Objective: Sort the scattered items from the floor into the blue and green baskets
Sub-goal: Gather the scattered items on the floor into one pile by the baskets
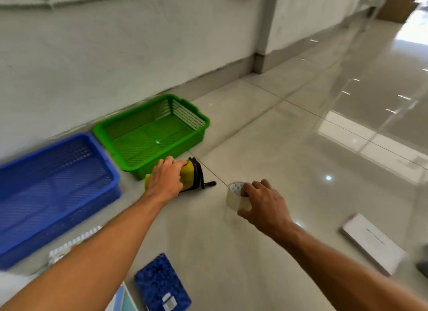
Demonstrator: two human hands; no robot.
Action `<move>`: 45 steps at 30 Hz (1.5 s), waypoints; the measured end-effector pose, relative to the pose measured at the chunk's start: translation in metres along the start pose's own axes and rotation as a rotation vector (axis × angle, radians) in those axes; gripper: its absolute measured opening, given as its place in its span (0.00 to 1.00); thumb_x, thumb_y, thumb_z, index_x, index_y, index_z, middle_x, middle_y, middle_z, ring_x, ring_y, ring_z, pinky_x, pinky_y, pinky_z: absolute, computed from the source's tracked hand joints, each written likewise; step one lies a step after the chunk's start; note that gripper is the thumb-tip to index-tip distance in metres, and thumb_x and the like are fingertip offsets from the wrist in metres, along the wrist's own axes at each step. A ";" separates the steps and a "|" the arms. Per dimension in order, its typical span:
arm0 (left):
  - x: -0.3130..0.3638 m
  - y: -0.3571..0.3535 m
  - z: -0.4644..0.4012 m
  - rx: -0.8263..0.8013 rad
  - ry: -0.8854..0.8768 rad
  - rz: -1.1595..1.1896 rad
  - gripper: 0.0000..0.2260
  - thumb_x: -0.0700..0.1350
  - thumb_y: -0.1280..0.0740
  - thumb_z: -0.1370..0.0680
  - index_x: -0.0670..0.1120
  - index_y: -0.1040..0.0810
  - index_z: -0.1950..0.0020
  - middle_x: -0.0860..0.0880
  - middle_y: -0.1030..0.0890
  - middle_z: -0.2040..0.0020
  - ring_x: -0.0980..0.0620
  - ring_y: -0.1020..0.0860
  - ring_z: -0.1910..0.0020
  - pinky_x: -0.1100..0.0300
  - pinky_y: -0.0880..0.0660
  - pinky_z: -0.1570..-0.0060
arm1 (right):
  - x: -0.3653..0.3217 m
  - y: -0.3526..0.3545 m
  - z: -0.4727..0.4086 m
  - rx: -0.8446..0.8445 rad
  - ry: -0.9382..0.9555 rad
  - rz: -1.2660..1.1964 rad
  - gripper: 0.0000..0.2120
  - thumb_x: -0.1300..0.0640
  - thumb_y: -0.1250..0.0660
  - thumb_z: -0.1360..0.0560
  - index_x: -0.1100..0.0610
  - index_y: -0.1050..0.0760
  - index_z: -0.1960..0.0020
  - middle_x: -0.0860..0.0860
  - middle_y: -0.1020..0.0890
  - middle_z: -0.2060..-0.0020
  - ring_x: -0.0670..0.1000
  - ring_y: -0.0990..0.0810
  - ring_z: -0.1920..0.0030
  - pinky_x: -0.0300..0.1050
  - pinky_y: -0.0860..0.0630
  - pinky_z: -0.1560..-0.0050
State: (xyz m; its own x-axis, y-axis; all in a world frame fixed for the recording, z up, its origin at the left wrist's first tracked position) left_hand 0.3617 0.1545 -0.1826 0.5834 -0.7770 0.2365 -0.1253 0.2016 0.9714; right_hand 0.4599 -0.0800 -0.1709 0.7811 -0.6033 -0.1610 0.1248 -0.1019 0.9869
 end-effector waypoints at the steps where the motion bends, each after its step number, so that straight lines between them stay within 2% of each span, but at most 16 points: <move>1: -0.010 0.000 -0.003 -0.006 0.023 0.055 0.26 0.38 0.33 0.25 0.53 0.30 0.28 0.46 0.27 0.46 0.44 0.28 0.43 0.49 0.28 0.44 | -0.014 -0.008 -0.007 0.003 0.029 -0.013 0.25 0.45 0.26 0.31 0.50 0.27 0.38 0.47 0.22 0.42 0.50 0.29 0.43 0.44 0.28 0.49; 4: -0.027 -0.010 -0.007 -0.051 0.038 0.170 0.24 0.39 0.32 0.25 0.52 0.29 0.29 0.46 0.28 0.48 0.43 0.26 0.44 0.52 0.28 0.45 | -0.043 -0.034 -0.014 -0.005 0.119 0.042 0.26 0.46 0.22 0.36 0.51 0.23 0.41 0.50 0.19 0.44 0.53 0.26 0.45 0.46 0.25 0.50; 7: -0.033 -0.026 -0.005 -0.077 0.078 0.268 0.24 0.43 0.31 0.24 0.48 0.30 0.28 0.45 0.28 0.43 0.44 0.26 0.41 0.56 0.30 0.42 | -0.049 -0.050 -0.013 0.044 0.161 0.067 0.26 0.45 0.18 0.44 0.51 0.21 0.50 0.49 0.17 0.53 0.53 0.23 0.53 0.46 0.22 0.58; 10: -0.027 -0.039 -0.002 -0.142 0.087 0.280 0.26 0.46 0.31 0.24 0.47 0.32 0.27 0.45 0.30 0.36 0.45 0.28 0.37 0.55 0.31 0.36 | -0.041 -0.058 -0.010 0.075 0.188 0.004 0.21 0.50 0.19 0.40 0.50 0.23 0.51 0.48 0.19 0.55 0.52 0.24 0.55 0.45 0.21 0.60; 12: -0.014 -0.042 -0.002 -0.147 0.072 0.218 0.27 0.48 0.31 0.25 0.48 0.32 0.26 0.45 0.31 0.33 0.45 0.27 0.37 0.54 0.30 0.37 | -0.031 -0.061 -0.003 0.029 0.229 -0.062 0.16 0.57 0.23 0.33 0.50 0.23 0.48 0.49 0.21 0.51 0.53 0.25 0.51 0.47 0.21 0.56; 15: 0.015 -0.031 -0.008 -0.180 0.016 -0.043 0.31 0.56 0.33 0.27 0.52 0.35 0.25 0.44 0.35 0.27 0.42 0.30 0.32 0.52 0.32 0.35 | -0.013 -0.049 0.013 -0.040 0.235 -0.184 0.22 0.60 0.32 0.27 0.49 0.29 0.35 0.52 0.27 0.36 0.56 0.28 0.39 0.50 0.22 0.45; 17: 0.046 -0.013 -0.015 -0.212 -0.136 -0.228 0.32 0.59 0.36 0.27 0.53 0.36 0.25 0.43 0.36 0.25 0.42 0.32 0.30 0.50 0.34 0.34 | 0.003 -0.034 0.029 -0.019 0.208 -0.217 0.26 0.58 0.34 0.26 0.48 0.35 0.29 0.53 0.34 0.28 0.56 0.33 0.31 0.50 0.28 0.37; 19: 0.079 0.011 -0.023 -0.207 -0.302 -0.353 0.32 0.59 0.35 0.27 0.52 0.37 0.25 0.43 0.36 0.25 0.44 0.33 0.29 0.50 0.34 0.32 | 0.024 -0.020 0.042 -0.004 0.173 -0.200 0.28 0.56 0.34 0.25 0.47 0.37 0.27 0.53 0.36 0.26 0.55 0.36 0.28 0.50 0.34 0.31; 23: 0.161 0.027 -0.020 -0.197 -0.522 -0.609 0.33 0.62 0.37 0.26 0.55 0.41 0.23 0.48 0.37 0.24 0.47 0.33 0.28 0.51 0.35 0.32 | 0.089 0.000 0.071 -0.029 0.007 -0.177 0.30 0.54 0.34 0.25 0.47 0.39 0.25 0.53 0.37 0.25 0.55 0.38 0.26 0.52 0.38 0.28; 27: 0.276 -0.022 0.013 -0.289 -0.642 -0.508 0.34 0.62 0.36 0.27 0.54 0.42 0.23 0.47 0.36 0.25 0.45 0.33 0.30 0.49 0.35 0.33 | 0.171 0.012 0.132 -0.036 -0.214 -0.125 0.34 0.49 0.32 0.25 0.47 0.43 0.24 0.53 0.37 0.25 0.55 0.36 0.27 0.52 0.36 0.30; 31: 0.369 -0.091 0.069 -0.322 -0.865 -0.436 0.37 0.61 0.35 0.27 0.53 0.45 0.23 0.47 0.41 0.23 0.45 0.37 0.27 0.48 0.38 0.30 | 0.233 0.020 0.207 -0.064 -0.384 -0.057 0.38 0.41 0.32 0.26 0.47 0.46 0.23 0.53 0.38 0.26 0.56 0.36 0.28 0.53 0.36 0.30; 36: 0.447 -0.143 0.116 -0.342 -1.088 -0.421 0.45 0.59 0.32 0.29 0.54 0.55 0.21 0.45 0.52 0.20 0.45 0.46 0.23 0.48 0.44 0.27 | 0.270 0.014 0.292 -0.270 -0.488 -0.129 0.46 0.32 0.31 0.31 0.41 0.53 0.23 0.52 0.44 0.24 0.56 0.41 0.26 0.56 0.39 0.28; 38: 0.465 -0.158 0.120 -0.366 -1.127 -0.467 0.49 0.60 0.29 0.30 0.54 0.59 0.21 0.46 0.57 0.20 0.44 0.51 0.22 0.46 0.51 0.25 | 0.271 0.006 0.320 -0.347 -0.514 -0.160 0.49 0.29 0.31 0.33 0.38 0.56 0.23 0.51 0.45 0.24 0.56 0.41 0.26 0.57 0.37 0.28; 41: 0.480 -0.168 0.109 -0.466 -1.067 -0.396 0.56 0.63 0.25 0.34 0.55 0.62 0.22 0.47 0.60 0.20 0.44 0.57 0.22 0.45 0.58 0.25 | 0.268 -0.005 0.344 -0.378 -0.583 -0.264 0.54 0.25 0.31 0.38 0.36 0.59 0.24 0.52 0.45 0.25 0.57 0.36 0.28 0.56 0.31 0.32; 43: 0.479 -0.174 0.095 -0.540 -0.997 -0.353 0.57 0.64 0.25 0.36 0.55 0.62 0.22 0.49 0.59 0.20 0.45 0.58 0.22 0.45 0.59 0.25 | 0.262 -0.011 0.348 -0.391 -0.572 -0.275 0.56 0.26 0.29 0.40 0.37 0.60 0.24 0.51 0.44 0.26 0.57 0.34 0.31 0.55 0.29 0.34; 45: 0.472 -0.177 0.084 -0.554 -0.968 -0.358 0.56 0.65 0.25 0.37 0.55 0.59 0.21 0.50 0.54 0.20 0.46 0.54 0.22 0.46 0.57 0.25 | 0.253 -0.017 0.345 -0.382 -0.527 -0.229 0.54 0.30 0.28 0.37 0.40 0.59 0.24 0.51 0.40 0.29 0.55 0.33 0.34 0.53 0.26 0.37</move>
State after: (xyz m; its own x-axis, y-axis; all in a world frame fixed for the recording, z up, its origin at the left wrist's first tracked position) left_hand 0.5914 -0.2976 -0.2410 -0.3698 -0.9237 0.1001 0.4288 -0.0740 0.9004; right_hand 0.4439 -0.5041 -0.2299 0.3197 -0.9136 -0.2512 0.5334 -0.0456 0.8446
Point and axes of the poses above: each hand's wrist, its own z-axis away from the middle knuckle, its own y-axis out of the back of the hand, x = y × z, the point moved 5 cm from there along -z, towards the middle knuckle
